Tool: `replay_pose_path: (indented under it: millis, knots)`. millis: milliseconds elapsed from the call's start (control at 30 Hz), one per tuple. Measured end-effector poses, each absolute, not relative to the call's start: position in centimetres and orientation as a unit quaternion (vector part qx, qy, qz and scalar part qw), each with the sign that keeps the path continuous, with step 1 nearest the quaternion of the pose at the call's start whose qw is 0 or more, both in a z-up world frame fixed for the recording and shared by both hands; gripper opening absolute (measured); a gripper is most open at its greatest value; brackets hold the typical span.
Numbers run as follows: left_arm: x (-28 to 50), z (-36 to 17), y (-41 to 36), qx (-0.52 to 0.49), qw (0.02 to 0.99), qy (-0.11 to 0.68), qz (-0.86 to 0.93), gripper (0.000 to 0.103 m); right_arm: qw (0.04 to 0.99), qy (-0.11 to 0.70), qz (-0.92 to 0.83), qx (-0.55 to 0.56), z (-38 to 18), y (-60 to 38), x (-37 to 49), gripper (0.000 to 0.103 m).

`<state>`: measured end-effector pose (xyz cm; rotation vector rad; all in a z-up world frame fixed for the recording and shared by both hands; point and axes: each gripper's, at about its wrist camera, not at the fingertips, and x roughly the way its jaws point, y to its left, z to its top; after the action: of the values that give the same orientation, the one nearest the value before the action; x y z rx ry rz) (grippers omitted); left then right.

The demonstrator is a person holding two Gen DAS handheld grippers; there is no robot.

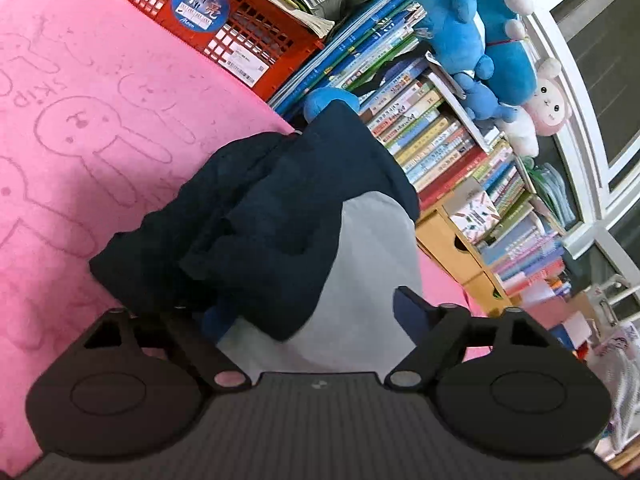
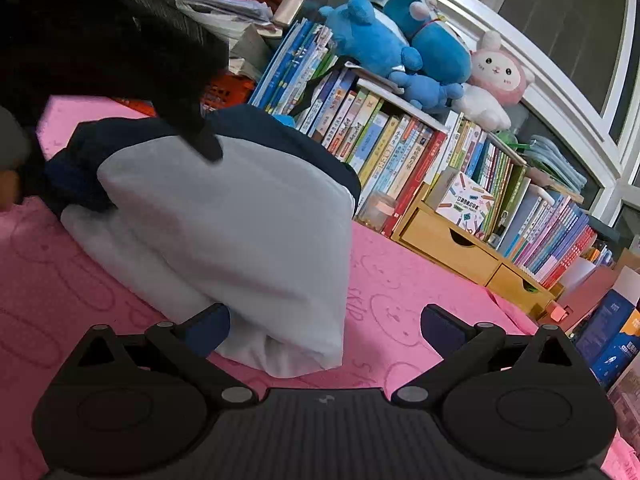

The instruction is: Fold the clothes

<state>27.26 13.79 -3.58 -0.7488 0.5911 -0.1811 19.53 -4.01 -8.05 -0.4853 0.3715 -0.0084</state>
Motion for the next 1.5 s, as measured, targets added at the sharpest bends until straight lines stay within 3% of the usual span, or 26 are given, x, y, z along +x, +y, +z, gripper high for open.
replay_pose_path:
  millis: [167, 300, 833, 967, 1133, 1267, 1333, 1367, 1400, 1433, 1467, 1500]
  knots:
    - [26.9, -2.3, 13.2, -0.325, 0.913, 0.241, -0.057, 0.038, 0.953, 0.182, -0.006, -0.241, -8.1, -4.0, 19.5, 0.103]
    - [26.3, -2.0, 14.4, -0.334, 0.917, 0.214, -0.044, 0.028, 0.954, 0.184, -0.007, -0.238, -8.1, -4.0, 19.6, 0.103]
    - [24.2, -5.4, 16.9, -0.342, 0.911, 0.232, -0.009, 0.027, 0.955, 0.182, -0.027, -0.231, -8.0, -4.2, 19.7, 0.103]
    - [23.9, -5.8, 17.1, -0.329, 0.916, 0.230, -0.004, 0.031, 0.967, 0.175, -0.001, -0.183, -7.4, -5.4, 19.2, 0.102]
    - [23.6, -6.2, 17.4, -0.318, 0.920, 0.230, 0.002, 0.033, 0.970, 0.233, 0.064, -0.022, -5.9, -7.8, 21.8, 0.100]
    - [23.6, -6.1, 17.3, -0.311, 0.921, 0.233, 0.006, 0.033, 0.944, 0.325, 0.059, 0.030, -6.9, -8.7, 26.2, 0.100]
    - [23.6, -6.1, 17.3, -0.311, 0.921, 0.234, 0.005, 0.033, 0.947, 0.316, 0.052, 0.031, -6.7, -8.8, 26.4, 0.098]
    - [23.6, -6.1, 17.3, -0.312, 0.921, 0.234, 0.004, 0.033, 0.949, 0.311, 0.053, 0.019, -6.6, -8.7, 26.2, 0.087]
    - [23.6, -6.2, 17.3, -0.314, 0.920, 0.235, 0.001, 0.034, 0.951, 0.302, 0.065, 0.013, -6.5, -8.7, 25.8, 0.067]
    - [23.6, -6.2, 17.3, -0.314, 0.920, 0.236, -0.001, 0.035, 0.955, 0.286, 0.075, -0.001, -6.3, -8.3, 25.2, 0.055]
    - [23.5, -6.0, 16.9, -0.308, 0.921, 0.237, 0.005, 0.036, 0.959, 0.271, 0.085, -0.016, -6.1, -8.0, 24.5, 0.034]
    - [23.4, -5.8, 16.5, -0.302, 0.923, 0.239, 0.012, 0.036, 0.964, 0.251, 0.082, -0.039, -6.1, -7.2, 23.9, 0.025]
